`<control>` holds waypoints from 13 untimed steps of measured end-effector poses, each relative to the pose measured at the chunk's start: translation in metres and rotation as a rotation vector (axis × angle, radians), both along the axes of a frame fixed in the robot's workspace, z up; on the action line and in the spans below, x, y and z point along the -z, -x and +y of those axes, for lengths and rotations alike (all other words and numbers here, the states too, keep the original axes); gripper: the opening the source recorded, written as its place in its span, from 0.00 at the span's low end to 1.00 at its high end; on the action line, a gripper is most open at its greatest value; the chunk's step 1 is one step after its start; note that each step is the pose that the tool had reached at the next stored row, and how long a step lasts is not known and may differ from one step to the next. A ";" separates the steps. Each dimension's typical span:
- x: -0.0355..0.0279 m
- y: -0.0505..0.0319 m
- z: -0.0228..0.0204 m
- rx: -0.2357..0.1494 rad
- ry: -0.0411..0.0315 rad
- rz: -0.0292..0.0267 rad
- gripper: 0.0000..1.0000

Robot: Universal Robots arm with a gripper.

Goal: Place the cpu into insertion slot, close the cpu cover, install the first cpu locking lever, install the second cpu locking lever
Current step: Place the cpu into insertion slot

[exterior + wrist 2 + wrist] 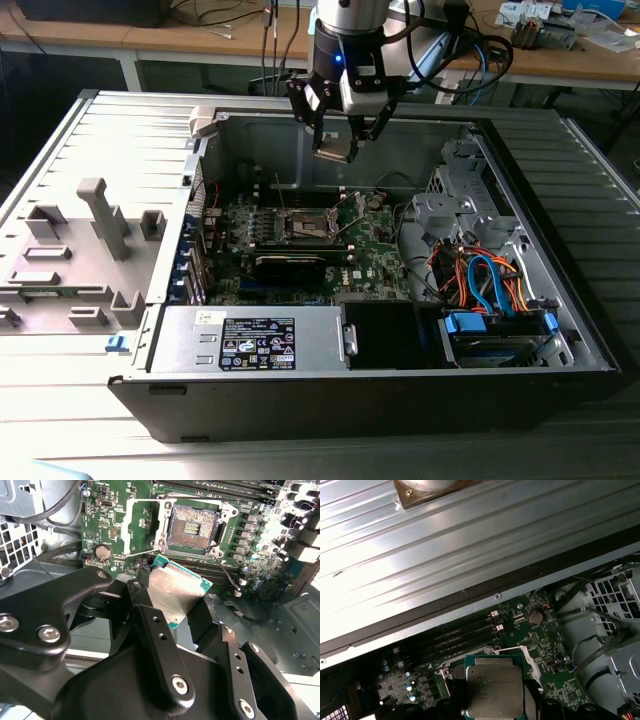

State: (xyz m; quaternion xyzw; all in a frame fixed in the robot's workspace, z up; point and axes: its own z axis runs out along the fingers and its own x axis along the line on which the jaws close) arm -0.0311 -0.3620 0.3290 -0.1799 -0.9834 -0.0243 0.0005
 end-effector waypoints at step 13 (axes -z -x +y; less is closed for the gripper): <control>0.0004 0.0000 0.0000 0.016 0.0027 0.0001 0.55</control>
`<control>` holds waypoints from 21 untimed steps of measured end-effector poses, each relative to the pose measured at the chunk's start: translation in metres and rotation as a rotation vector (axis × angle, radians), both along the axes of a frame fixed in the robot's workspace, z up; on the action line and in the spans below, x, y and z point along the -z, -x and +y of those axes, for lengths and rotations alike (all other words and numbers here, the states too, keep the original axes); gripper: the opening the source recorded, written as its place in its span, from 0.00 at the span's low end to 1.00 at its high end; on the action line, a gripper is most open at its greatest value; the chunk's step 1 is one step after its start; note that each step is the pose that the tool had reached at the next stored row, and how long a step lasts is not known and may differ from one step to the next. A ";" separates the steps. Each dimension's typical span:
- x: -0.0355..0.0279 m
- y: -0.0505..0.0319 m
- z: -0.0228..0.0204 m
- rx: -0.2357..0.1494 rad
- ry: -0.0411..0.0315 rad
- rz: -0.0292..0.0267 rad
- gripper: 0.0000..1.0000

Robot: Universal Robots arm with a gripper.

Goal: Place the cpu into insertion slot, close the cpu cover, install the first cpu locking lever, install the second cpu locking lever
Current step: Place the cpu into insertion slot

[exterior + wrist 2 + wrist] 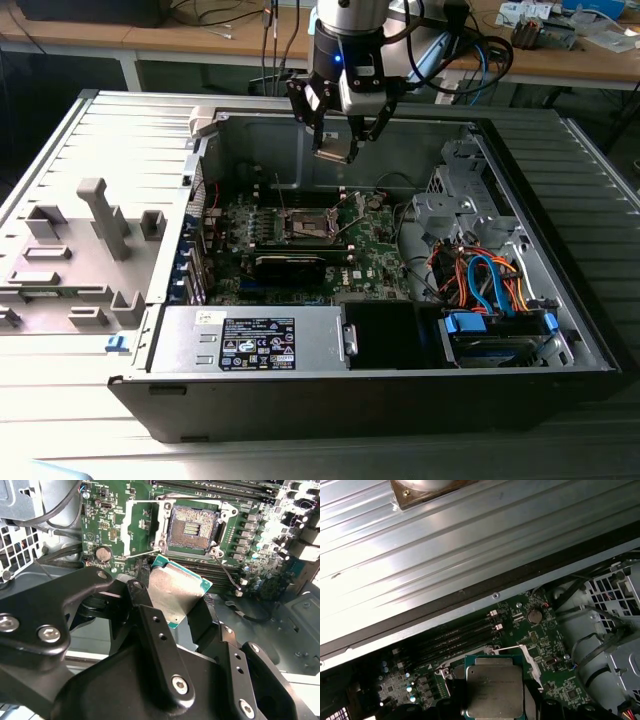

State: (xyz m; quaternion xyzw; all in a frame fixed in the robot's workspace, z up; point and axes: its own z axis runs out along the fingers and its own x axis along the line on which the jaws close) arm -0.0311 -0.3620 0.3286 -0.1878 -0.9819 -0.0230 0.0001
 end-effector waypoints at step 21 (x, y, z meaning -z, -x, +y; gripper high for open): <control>0.0005 0.0000 0.0000 0.022 0.0051 0.0000 0.55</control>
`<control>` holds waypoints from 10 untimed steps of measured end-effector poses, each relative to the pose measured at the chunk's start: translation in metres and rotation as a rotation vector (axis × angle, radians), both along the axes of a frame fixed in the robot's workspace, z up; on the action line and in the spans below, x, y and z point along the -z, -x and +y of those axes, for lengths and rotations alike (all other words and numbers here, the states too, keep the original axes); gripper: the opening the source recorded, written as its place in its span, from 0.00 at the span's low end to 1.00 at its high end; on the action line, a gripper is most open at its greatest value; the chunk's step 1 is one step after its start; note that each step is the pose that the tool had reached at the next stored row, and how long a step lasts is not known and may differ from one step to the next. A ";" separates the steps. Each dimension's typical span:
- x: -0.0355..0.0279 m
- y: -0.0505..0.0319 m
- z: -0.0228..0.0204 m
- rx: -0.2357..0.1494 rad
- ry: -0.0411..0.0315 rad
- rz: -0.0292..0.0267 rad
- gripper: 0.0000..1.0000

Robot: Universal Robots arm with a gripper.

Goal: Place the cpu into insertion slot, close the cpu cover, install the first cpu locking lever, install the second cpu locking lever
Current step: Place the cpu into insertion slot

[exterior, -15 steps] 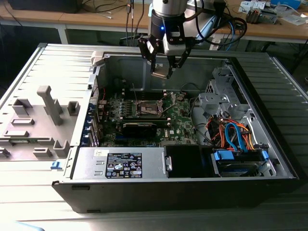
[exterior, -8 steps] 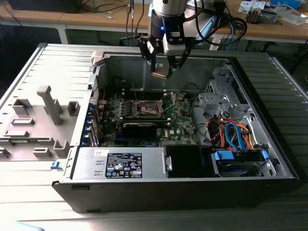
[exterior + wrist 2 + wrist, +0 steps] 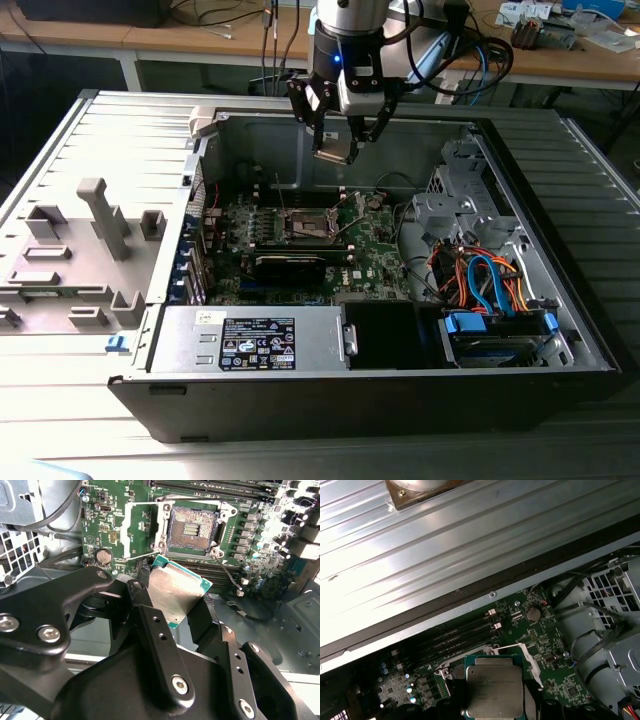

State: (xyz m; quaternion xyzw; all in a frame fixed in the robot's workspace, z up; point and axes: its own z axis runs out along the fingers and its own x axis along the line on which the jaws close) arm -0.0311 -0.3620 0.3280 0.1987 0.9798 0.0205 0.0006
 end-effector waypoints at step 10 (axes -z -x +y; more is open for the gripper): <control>0.0003 0.0000 0.0000 0.012 0.0029 0.0000 0.55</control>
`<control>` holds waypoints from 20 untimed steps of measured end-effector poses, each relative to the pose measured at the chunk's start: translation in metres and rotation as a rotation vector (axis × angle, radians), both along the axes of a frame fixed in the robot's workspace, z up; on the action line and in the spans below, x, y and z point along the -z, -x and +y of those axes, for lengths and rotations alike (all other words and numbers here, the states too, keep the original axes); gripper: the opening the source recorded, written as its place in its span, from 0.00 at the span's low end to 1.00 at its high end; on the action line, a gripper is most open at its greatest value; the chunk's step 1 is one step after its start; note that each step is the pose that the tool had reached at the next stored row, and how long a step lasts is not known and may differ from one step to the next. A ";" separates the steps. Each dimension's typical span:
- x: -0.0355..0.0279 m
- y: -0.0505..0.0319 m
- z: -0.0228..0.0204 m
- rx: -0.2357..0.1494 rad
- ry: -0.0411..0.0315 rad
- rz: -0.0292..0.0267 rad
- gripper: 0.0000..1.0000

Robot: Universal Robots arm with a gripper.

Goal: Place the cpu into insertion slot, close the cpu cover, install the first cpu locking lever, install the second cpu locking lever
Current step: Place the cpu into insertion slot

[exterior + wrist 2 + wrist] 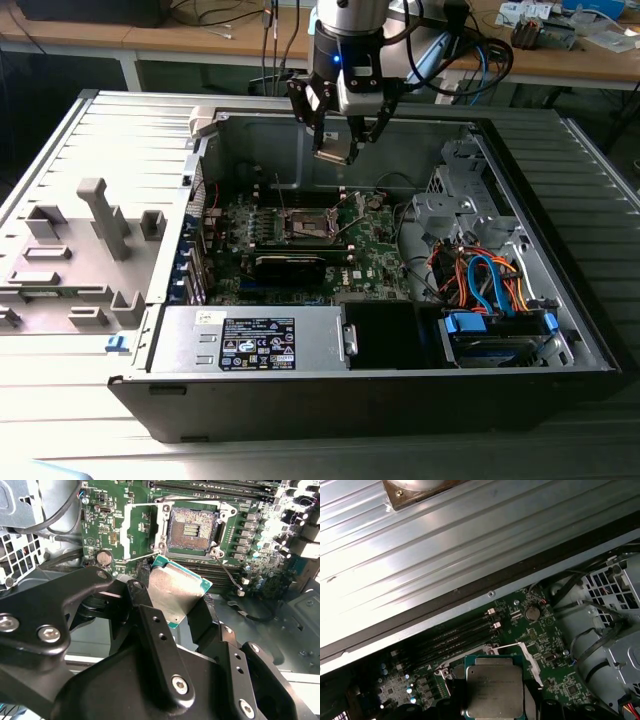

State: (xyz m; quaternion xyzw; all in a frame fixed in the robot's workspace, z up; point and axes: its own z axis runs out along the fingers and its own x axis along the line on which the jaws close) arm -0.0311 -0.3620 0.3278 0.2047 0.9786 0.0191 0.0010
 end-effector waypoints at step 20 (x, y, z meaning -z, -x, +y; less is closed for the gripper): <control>0.0005 0.0000 0.0000 0.026 0.0027 0.0000 0.55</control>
